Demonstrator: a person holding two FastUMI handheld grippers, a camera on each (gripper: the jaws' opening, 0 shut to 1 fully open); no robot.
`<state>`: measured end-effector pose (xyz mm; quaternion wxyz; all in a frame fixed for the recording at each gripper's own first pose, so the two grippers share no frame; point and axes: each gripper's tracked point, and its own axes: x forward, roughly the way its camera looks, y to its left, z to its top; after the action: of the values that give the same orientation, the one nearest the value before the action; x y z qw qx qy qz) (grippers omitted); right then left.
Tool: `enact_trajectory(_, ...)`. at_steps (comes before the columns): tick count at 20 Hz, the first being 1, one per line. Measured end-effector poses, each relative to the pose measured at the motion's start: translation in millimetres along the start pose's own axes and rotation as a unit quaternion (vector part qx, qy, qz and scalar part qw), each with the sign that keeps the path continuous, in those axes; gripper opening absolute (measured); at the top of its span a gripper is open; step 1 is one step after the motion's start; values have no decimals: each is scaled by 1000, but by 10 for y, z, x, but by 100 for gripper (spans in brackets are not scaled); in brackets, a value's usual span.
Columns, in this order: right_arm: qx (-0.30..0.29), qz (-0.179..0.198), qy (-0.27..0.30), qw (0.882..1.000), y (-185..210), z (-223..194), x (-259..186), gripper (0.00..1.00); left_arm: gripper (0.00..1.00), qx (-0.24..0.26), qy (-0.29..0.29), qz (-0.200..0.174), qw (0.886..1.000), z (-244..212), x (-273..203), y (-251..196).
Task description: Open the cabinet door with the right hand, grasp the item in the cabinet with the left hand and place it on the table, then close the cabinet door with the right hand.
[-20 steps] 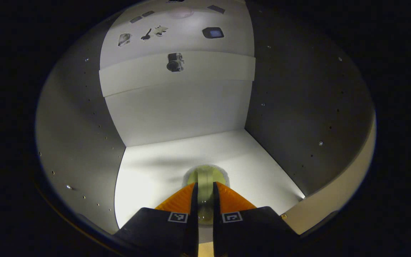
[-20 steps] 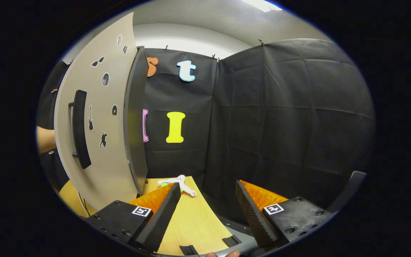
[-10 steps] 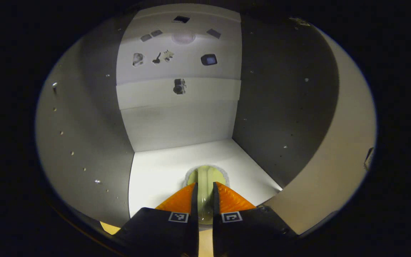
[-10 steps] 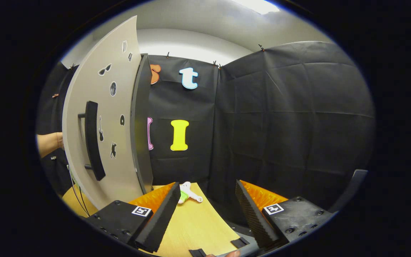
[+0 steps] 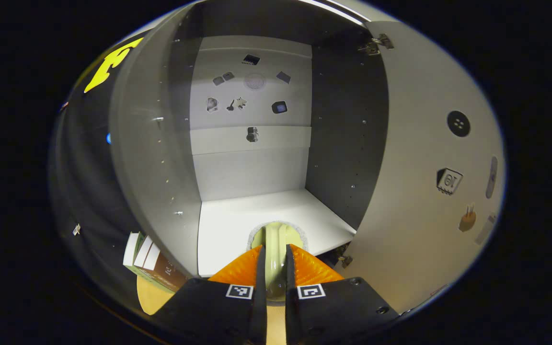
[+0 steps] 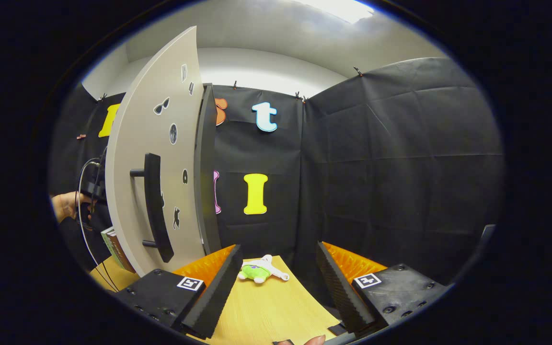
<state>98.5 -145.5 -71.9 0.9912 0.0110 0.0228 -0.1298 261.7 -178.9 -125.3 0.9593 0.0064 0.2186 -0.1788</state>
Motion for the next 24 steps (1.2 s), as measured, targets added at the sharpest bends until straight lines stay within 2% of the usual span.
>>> enact_trajectory(2, -16, -5, -11, 1000, 5, 69, -32, 98, 19, 8, 1, 2, 1000, -166, -158, -12)
enact_trajectory(5, -13, 8, -9, 1000, 115, 104, -67, 100, 19, 8, -4, 14, 1000, -445, -331, -23)
enact_trajectory(7, -2, 6, -11, 1000, 120, 132, -102, 94, 19, 1, -6, 12, 1000, -671, -395, -103)
enact_trajectory(8, 3, 4, -15, 1000, 127, 151, -114, 100, 19, -2, -5, 13, 1000, -796, -411, -142)
enact_trajectory(13, 1, 2, -23, 1000, 138, 208, -182, 98, 19, -12, 4, 25, 1000, -1491, -373, -241)
enact_trajectory(15, -2, 2, -25, 1000, 130, 230, -210, 98, 19, -19, 5, 38, 999, -1785, -334, -244)
enact_trajectory(17, -6, 0, -29, 1000, 113, 260, -236, 98, 19, -6, 14, 54, 998, -2114, -296, -242)
enact_trajectory(24, -9, 3, -38, 999, 98, 331, -268, 98, 19, 8, 49, 30, 998, -3019, -185, -601)
